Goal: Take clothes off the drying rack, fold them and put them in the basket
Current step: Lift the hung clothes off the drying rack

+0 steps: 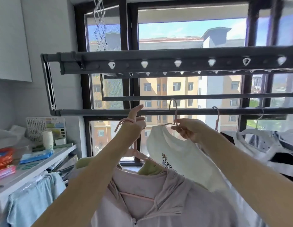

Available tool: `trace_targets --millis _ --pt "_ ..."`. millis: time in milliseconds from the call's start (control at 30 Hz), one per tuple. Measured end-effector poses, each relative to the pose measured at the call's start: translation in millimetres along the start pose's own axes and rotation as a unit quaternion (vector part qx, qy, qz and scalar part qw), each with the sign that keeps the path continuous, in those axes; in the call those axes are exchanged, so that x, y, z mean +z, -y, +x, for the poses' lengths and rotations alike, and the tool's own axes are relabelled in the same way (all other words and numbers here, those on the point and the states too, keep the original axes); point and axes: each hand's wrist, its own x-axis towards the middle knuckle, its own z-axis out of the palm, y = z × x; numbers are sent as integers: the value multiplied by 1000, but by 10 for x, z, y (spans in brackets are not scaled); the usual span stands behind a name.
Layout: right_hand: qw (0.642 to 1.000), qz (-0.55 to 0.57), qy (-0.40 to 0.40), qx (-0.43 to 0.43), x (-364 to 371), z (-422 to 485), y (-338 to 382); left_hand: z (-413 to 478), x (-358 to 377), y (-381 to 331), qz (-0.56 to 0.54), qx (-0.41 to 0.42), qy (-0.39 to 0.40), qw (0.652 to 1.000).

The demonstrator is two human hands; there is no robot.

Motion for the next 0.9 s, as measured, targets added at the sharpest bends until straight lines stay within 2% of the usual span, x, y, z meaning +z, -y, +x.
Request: trace_targets --millis 300,467,600,633,700,767,800,833,900 --pt "983 -16 173 -57 -7 -608 169 94 500 -316 -22 36 25 999" --pt "972 -42 224 -58 -34 -769 26 35 639 -385 -81 75 75 991" --pt "963 -69 255 -49 -206 -822 -3 29 773 -350 -117 57 52 990" --pt "968 -88 229 -58 -304 -802 8 33 790 -344 -127 46 39 990" --pt "980 -137 75 -120 -592 -666 18 41 793 -335 -140 19 15 990" --pt "956 -177 -128 -194 -952 -496 -5 60 786 -312 -142 -16 -7 990" --pt "936 -200 -200 -211 -1123 -419 -32 66 782 -301 -136 -33 -10 990" --pt "922 -224 -236 -208 -1261 -351 -72 60 785 -300 -138 -46 -8 989" --pt "928 -249 -222 -163 -1416 -266 -173 43 804 -303 -142 -36 5 989"
